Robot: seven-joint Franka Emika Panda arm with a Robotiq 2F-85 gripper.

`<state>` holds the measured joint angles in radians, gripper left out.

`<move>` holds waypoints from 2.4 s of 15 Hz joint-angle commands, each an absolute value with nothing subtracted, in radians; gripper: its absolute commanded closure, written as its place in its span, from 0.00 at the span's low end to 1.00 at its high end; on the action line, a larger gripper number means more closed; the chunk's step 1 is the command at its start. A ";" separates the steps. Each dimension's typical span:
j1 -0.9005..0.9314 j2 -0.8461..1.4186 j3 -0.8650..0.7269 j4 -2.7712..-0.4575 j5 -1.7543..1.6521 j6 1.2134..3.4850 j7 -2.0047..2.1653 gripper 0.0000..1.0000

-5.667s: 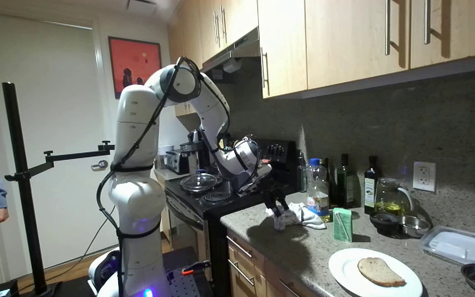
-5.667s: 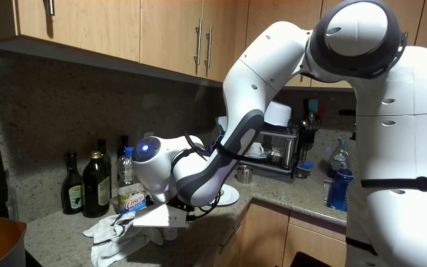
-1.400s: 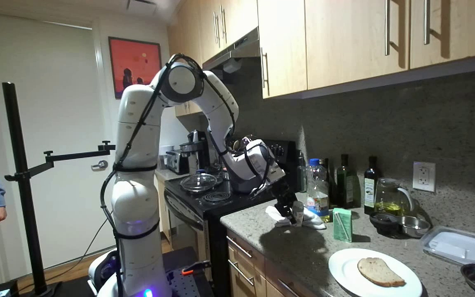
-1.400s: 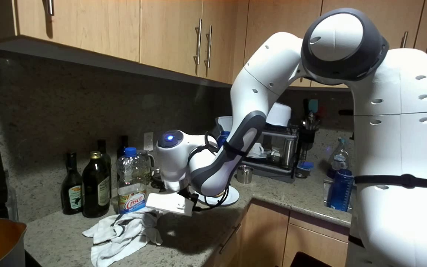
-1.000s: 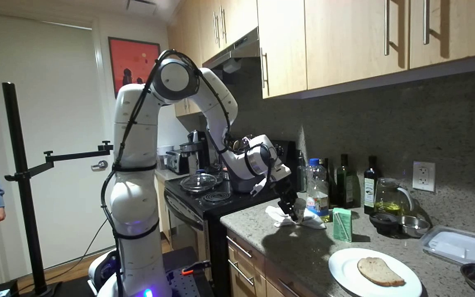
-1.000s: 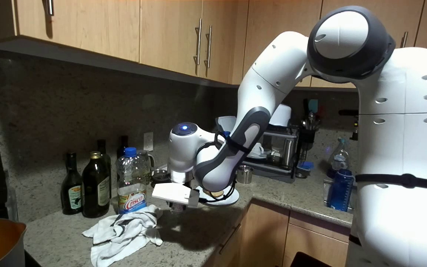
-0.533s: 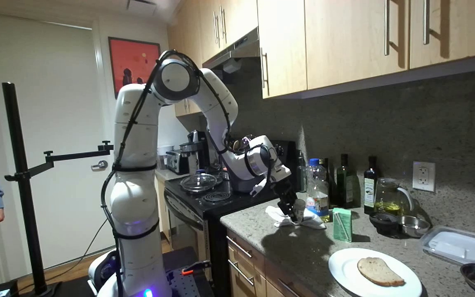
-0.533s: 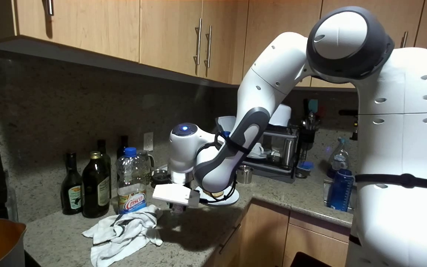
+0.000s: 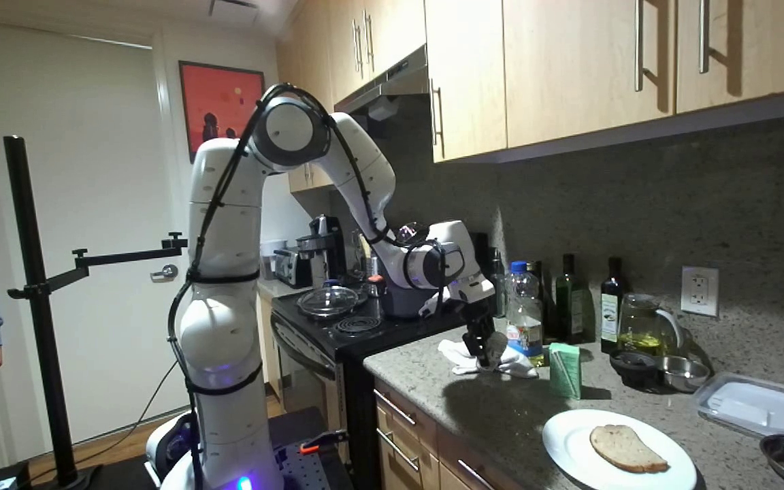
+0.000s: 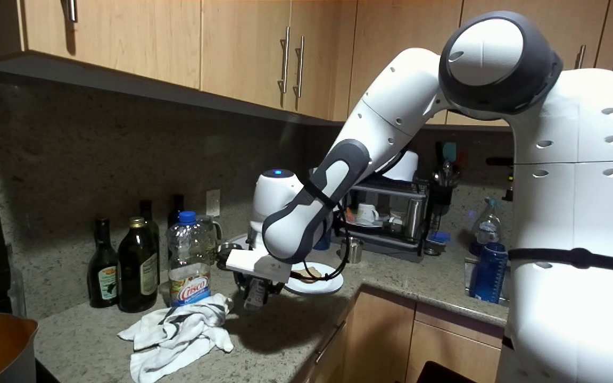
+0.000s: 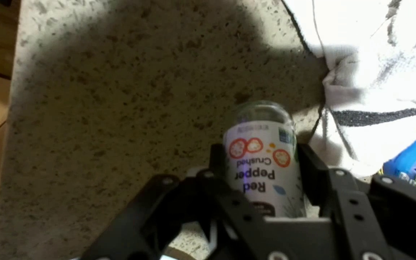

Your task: Pour contents from the bottle onto the bread

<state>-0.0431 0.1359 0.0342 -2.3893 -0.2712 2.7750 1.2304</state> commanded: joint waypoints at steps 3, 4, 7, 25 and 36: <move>-0.045 0.038 -0.033 -2.404 -0.060 2.665 0.986 0.73; -0.047 0.025 -0.047 -2.404 -0.052 2.652 0.977 0.73; -0.056 -0.004 -0.072 -2.401 -0.019 2.628 0.961 0.73; -0.172 -0.065 -0.202 -2.311 0.592 2.295 0.300 0.73; -0.205 -0.052 -0.225 -2.234 0.565 2.246 0.314 0.48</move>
